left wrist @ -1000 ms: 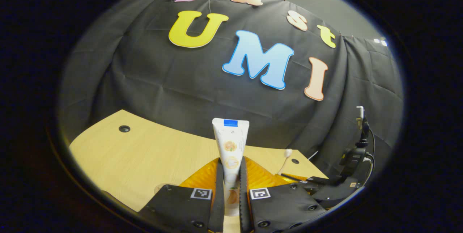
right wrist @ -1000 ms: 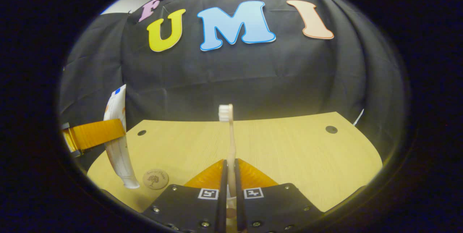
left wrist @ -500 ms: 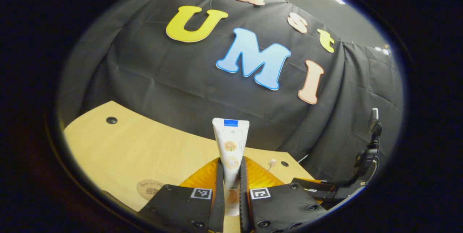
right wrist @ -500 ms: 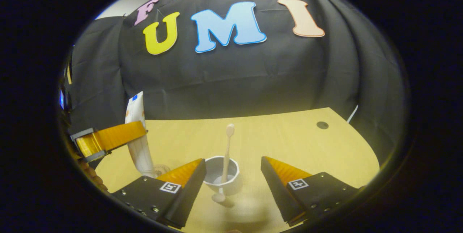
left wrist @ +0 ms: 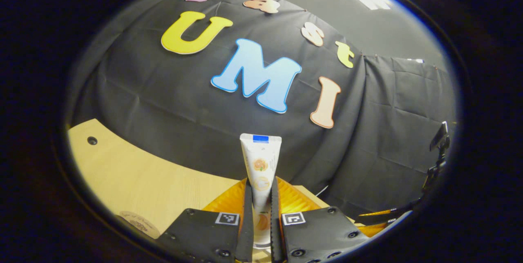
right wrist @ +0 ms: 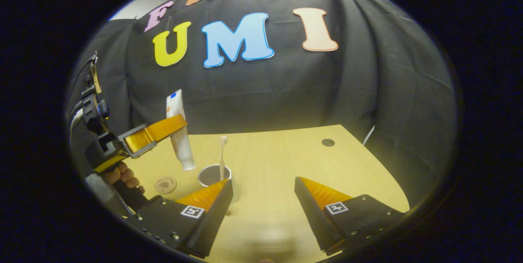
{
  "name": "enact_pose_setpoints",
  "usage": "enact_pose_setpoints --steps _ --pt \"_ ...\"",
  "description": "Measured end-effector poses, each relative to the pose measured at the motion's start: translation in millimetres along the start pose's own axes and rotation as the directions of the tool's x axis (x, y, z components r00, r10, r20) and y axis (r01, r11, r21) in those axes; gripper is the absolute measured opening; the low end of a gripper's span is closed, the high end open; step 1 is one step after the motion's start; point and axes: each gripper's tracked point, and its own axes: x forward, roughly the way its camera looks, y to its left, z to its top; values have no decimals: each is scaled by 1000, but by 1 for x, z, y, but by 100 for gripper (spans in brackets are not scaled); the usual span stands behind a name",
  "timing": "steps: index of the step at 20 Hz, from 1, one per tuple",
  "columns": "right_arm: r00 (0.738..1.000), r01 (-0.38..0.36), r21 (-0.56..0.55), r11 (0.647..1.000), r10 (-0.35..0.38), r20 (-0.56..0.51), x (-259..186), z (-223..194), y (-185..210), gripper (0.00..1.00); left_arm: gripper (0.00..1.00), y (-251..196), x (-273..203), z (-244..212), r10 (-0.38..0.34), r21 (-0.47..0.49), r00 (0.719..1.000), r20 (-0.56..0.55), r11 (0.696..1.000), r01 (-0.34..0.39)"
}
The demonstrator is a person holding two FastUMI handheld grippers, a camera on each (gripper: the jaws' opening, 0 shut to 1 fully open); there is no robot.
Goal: Put the toothbrush and toothpaste on the desktop into the cup, then pick up the cup and place it on the coaster on the desktop.
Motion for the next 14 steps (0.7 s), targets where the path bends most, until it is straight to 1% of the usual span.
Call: enact_pose_setpoints --steps 2,5,7,10,11,12,14 --pt "1000 -3 1 1000 3 -23 -2 -9 -5 92 24 -5 8 -17 1 11 1000 -13 1000 -1" --pt "998 -17 35 999 19 -52 -6 -21 -7 92 24 -2 18 -36 29 75 999 -13 997 -28" --pt "998 -27 48 998 30 -61 -10 -25 -7 92 24 -1 26 -46 33 109 999 -20 994 -31" --pt "996 -37 40 999 40 -75 -16 -31 -10 92 24 0 30 -60 40 107 999 -36 994 -36" --pt "996 -40 37 998 43 -78 -17 -32 -11 92 27 0 30 -64 46 116 998 -37 992 -42" --pt "996 -44 36 998 47 -77 -19 -31 -12 92 27 3 31 -68 62 129 997 -38 990 -56" --pt "996 -45 29 999 47 -74 -22 -30 -14 92 31 8 30 -74 83 142 996 -43 987 -76"
